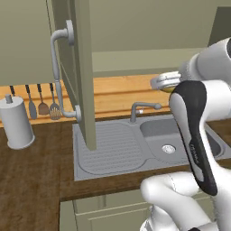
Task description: Open the cabinet, pick up the bread from the cabinet and place it in the basket. Then move the basket to the dining counter.
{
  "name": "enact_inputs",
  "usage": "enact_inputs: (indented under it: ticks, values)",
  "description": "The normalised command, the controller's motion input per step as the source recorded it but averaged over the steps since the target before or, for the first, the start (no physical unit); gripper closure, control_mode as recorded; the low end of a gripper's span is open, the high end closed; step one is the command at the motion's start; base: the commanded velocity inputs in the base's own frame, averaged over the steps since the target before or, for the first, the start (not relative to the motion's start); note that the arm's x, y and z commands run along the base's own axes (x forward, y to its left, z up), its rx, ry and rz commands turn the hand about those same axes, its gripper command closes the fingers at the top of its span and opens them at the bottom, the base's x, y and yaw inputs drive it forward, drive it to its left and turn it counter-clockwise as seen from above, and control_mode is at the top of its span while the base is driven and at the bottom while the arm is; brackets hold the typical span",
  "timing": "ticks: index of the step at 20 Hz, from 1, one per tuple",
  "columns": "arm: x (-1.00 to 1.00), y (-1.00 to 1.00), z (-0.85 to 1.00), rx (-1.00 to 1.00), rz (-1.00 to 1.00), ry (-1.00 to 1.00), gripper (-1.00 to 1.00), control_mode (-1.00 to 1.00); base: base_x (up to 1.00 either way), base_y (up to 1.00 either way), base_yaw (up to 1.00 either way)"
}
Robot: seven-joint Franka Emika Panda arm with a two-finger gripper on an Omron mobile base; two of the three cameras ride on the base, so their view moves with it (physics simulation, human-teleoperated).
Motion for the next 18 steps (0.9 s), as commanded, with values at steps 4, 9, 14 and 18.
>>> enact_inputs:
  ticks: [4, 9, 14, 18]
  values:
    - [-0.72, -0.77, -0.76, 0.01, -0.01, 0.03, 1.00, -1.00, 0.00, 0.00, 0.00]
    - [-0.23, -0.60, -0.73, 0.00, 0.00, 0.05, 1.00, -1.00, 0.00, 0.00, 0.00]
    - [0.00, -0.05, -0.01, 0.00, 0.00, 0.00, 1.00, -1.00, 0.00, 0.00, 0.00]
    - [0.00, 0.00, 0.00, 0.00, 0.00, 0.00, 1.00, 1.00, -0.04, 0.00, 0.00]
